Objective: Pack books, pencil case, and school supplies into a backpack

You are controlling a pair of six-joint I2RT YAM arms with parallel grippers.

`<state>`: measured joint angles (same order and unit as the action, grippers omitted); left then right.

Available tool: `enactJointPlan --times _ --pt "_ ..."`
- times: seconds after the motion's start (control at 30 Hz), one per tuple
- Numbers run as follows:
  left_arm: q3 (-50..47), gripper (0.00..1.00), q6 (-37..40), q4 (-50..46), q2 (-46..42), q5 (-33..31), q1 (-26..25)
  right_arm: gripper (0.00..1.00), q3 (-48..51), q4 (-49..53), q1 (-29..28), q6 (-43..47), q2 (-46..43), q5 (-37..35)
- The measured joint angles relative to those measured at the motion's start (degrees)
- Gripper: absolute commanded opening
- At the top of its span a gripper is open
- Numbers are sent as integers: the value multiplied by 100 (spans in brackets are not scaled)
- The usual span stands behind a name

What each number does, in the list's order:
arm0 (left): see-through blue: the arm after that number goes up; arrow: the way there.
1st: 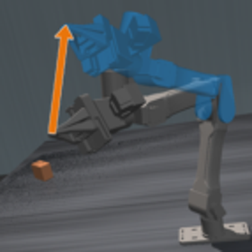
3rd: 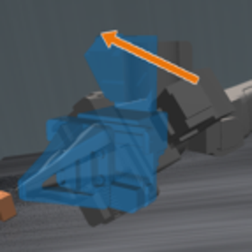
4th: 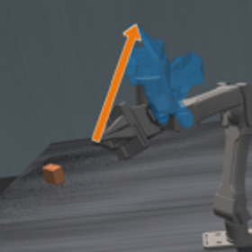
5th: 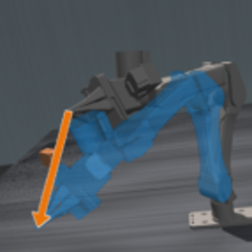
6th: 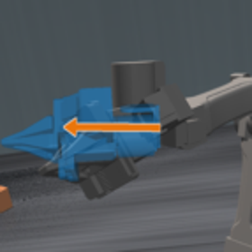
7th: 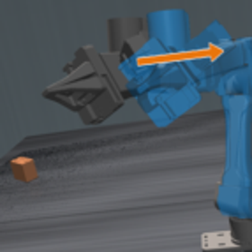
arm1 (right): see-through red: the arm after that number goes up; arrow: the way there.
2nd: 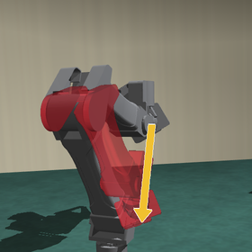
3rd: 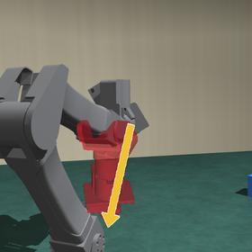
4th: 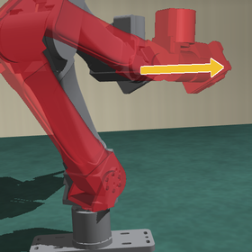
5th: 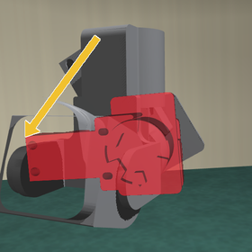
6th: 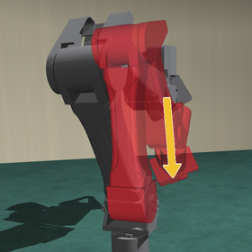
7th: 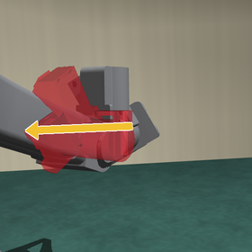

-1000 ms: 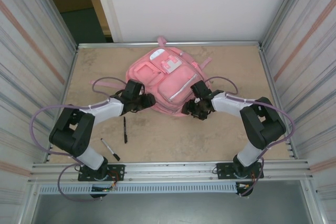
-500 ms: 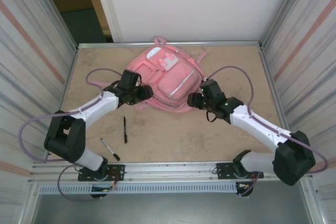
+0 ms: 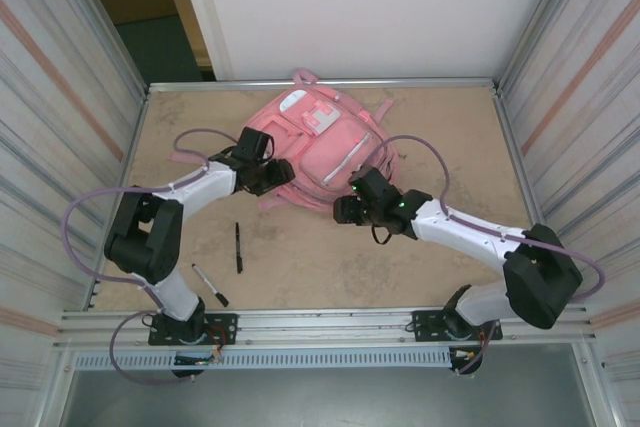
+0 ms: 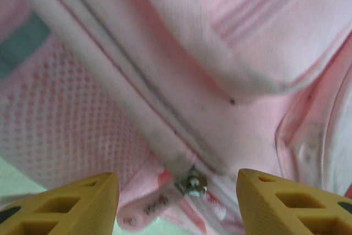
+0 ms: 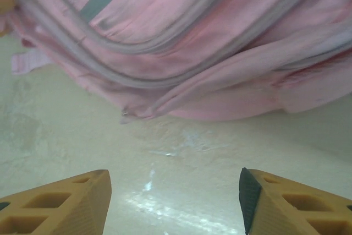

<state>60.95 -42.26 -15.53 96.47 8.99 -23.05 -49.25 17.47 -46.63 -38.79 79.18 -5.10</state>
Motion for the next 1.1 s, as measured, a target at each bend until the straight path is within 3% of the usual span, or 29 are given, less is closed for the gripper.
enactJointPlan --times 0.23,0.33,0.5,0.73,1.1 --pt "247 50 35 61 35 -411 361 62 -85 -101 -293 -153 149 -166" --pt "271 38 59 249 249 -348 501 62 -92 -144 -328 -260 232 -245" --pt "291 7 76 570 627 61 610 62 -363 -332 -470 -444 662 -76" --pt "129 4 -87 514 184 216 518 62 -1040 -452 -789 -813 1158 9" --pt "-481 3 -763 468 -411 649 -42 57 -2072 -361 -1115 -2966 2286 -741"
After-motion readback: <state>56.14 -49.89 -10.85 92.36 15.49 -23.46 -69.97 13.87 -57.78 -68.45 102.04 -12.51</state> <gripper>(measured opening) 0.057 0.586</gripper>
